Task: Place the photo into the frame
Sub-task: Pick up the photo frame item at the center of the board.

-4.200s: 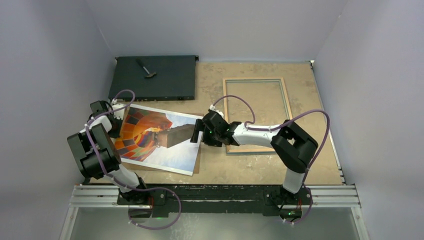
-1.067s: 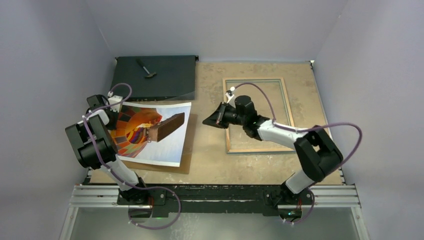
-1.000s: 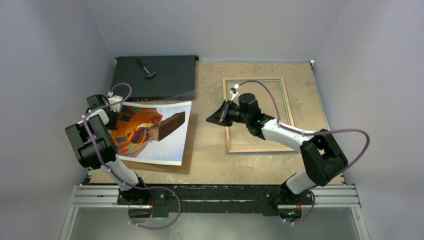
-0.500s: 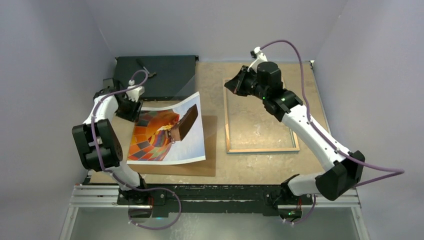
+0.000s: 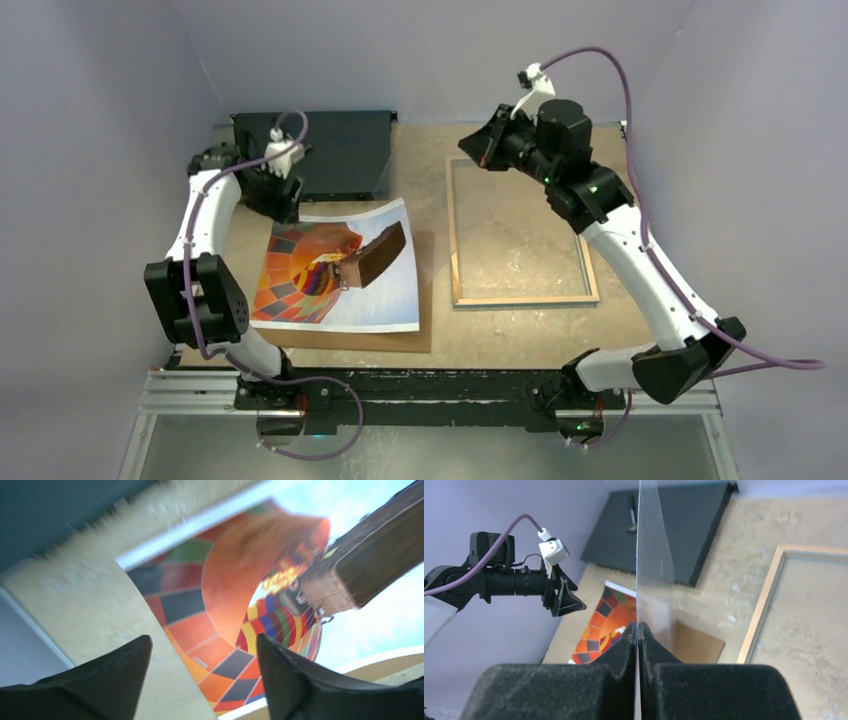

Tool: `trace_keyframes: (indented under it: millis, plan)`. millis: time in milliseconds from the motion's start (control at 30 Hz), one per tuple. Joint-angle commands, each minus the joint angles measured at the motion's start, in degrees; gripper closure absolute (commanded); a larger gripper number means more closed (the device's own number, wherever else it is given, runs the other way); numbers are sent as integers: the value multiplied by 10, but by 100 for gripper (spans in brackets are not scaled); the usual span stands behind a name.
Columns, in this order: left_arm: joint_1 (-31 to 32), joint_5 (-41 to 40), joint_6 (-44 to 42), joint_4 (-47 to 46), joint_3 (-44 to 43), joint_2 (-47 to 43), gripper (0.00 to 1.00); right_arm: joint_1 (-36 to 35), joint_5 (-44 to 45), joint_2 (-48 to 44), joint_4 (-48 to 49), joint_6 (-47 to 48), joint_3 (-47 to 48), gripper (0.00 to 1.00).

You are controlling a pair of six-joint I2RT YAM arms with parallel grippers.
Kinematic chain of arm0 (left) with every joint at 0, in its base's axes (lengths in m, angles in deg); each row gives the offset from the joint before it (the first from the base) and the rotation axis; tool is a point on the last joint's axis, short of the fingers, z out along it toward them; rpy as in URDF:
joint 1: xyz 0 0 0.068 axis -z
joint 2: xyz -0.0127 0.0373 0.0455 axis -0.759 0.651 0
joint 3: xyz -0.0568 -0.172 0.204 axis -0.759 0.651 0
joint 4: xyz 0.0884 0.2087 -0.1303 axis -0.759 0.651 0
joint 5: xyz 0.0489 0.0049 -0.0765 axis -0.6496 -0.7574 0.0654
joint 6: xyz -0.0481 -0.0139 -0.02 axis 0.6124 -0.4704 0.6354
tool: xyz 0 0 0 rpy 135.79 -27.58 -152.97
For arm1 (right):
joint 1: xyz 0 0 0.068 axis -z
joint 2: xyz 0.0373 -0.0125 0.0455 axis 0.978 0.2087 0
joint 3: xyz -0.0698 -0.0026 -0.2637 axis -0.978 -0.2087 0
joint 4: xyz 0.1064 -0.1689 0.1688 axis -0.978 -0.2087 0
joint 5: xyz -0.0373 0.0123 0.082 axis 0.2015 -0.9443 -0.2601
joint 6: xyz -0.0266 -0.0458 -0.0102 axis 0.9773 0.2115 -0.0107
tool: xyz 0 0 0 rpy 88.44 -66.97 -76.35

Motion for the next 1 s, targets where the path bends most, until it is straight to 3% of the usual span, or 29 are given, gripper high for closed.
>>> trace_keyframes:
  millis: [0,233,467,700,967]
  plan:
    - [8,118,-11,74,-166,-7,16,4,17,-17,6,51,94,100]
    - [45,267,-39,148,-309,22,7,4,-20,-22,-9,80,143,100]
    - [64,404,-135,170,-269,1,4,4,-162,-8,-18,92,167,100]
    - [64,468,-212,198,-241,-41,2,4,-283,-7,1,119,132,100]
    - [63,524,-326,298,-214,-72,3,3,-398,-3,59,143,91,100]
